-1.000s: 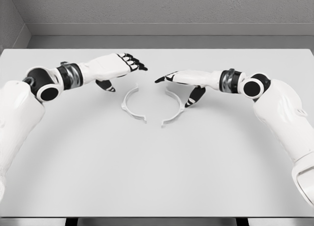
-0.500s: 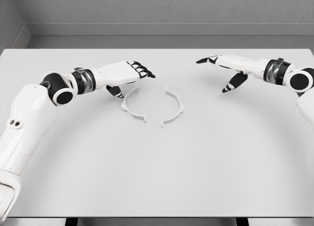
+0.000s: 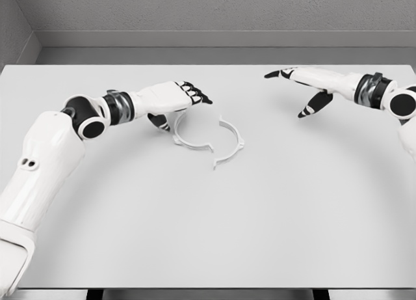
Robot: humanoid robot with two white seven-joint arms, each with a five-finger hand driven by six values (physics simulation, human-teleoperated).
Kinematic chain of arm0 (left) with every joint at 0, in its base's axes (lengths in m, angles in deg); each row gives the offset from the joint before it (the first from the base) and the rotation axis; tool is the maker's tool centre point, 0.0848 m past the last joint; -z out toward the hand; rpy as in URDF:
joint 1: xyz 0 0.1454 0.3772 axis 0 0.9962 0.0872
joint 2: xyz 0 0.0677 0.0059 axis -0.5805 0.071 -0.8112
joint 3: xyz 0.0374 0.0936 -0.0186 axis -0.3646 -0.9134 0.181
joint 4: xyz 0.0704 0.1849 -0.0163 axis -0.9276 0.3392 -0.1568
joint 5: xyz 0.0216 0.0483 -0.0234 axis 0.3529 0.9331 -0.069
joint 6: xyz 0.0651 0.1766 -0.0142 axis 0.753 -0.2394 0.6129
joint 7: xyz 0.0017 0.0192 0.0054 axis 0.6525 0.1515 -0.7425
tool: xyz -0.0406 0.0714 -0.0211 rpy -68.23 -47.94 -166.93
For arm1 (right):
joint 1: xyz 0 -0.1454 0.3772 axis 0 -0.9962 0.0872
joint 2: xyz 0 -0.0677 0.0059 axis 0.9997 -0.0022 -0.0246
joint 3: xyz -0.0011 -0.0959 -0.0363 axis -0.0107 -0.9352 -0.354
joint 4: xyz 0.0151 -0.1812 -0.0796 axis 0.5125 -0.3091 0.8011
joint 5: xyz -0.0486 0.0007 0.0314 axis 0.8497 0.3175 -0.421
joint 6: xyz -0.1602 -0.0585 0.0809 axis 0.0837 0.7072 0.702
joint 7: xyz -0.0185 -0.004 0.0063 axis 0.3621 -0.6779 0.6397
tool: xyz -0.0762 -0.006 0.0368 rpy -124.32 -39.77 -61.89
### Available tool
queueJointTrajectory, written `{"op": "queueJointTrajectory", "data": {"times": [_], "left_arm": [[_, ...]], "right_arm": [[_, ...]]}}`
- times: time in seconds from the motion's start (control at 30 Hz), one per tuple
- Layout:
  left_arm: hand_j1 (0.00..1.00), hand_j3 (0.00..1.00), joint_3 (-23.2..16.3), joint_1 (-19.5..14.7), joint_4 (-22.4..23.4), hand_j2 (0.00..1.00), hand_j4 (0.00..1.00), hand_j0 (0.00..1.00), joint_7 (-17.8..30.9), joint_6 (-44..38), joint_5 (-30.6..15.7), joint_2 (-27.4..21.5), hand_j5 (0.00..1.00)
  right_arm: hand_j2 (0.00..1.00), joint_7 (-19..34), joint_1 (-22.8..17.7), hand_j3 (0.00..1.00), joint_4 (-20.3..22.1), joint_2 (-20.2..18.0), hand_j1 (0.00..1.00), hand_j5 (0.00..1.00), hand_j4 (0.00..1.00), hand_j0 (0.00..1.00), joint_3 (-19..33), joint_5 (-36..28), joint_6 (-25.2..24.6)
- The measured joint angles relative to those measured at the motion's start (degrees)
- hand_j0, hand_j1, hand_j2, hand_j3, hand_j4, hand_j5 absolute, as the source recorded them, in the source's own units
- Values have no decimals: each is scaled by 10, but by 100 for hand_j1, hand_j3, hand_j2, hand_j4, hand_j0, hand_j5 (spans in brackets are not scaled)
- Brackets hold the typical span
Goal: Assemble PVC drainage pipe clamps
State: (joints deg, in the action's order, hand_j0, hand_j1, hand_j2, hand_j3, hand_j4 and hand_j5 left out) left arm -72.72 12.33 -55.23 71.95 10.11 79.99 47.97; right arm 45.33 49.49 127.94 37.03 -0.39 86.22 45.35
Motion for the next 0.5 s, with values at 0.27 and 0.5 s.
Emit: {"op": "queueJointTrajectory", "data": {"times": [0.27,0.5], "left_arm": [[100,100,3,-29,17,100,100,100,0,0,3,-15,100],[100,100,1,-40,39,100,100,100,0,0,20,14,100]], "right_arm": [[100,0,2,100,-2,1,100,100,100,100,39,0,0],[100,0,-3,100,-2,4,100,100,100,100,73,0,0]]}}
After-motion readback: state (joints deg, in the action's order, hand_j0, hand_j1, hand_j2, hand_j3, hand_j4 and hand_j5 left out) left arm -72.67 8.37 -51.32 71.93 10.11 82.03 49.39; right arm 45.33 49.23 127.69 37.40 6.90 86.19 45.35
